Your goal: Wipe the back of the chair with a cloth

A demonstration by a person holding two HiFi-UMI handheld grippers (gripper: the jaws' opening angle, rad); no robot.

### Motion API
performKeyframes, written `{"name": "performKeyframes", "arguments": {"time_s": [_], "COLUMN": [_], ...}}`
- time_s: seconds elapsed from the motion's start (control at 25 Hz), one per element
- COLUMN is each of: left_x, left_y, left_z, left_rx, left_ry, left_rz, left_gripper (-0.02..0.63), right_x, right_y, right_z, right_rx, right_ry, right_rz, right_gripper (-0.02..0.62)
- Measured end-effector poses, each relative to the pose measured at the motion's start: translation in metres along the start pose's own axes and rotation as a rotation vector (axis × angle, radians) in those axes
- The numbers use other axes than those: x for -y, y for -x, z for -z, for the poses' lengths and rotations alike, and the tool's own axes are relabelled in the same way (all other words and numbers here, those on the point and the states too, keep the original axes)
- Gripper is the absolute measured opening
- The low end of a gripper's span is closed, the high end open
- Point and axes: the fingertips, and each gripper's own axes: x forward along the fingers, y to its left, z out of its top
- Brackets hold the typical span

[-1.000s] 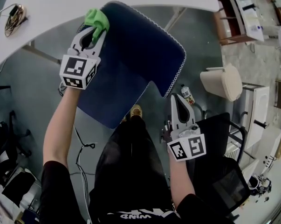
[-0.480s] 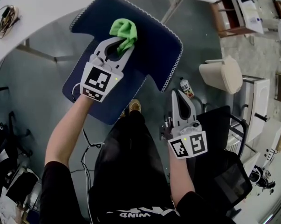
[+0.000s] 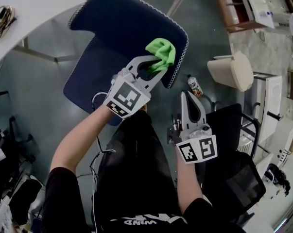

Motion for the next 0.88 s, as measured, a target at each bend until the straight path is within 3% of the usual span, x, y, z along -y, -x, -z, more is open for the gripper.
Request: {"name": "performKeyframes", "arguments": {"time_s": [0.2,0.36,0.68,0.88], "left_x": [0.035,0.038,-0.044,-0.116], "left_y": [-0.001,0.009,0.061,0.116], "left_z": [-0.001,-0.004,0.004,0.028], "left_rx": [0.004,0.021,0.042,0.002], "left_ry": [0.024,0.039,0.049,0.039], "left_rz": [0.111,0.108,-0.133,-0.336], "left_gripper": [0.063,0.063,0.063,0.063], "right_x": [0.004,0.002,-0.009,-0.02], "right_y": [0.007,0.01,0.0,-0.01], "right_z": [0.0,0.002,0.009,0.012], "right_rx": [0.006,0.004,-0.017,-0.037], "right_ry": [-0.003,0.0,0.009,0.014], "right_rz": [0.011,0.005,-0.029,-0.067], "right_gripper": [-0.003,-0.003,-0.003,-0.003]}}
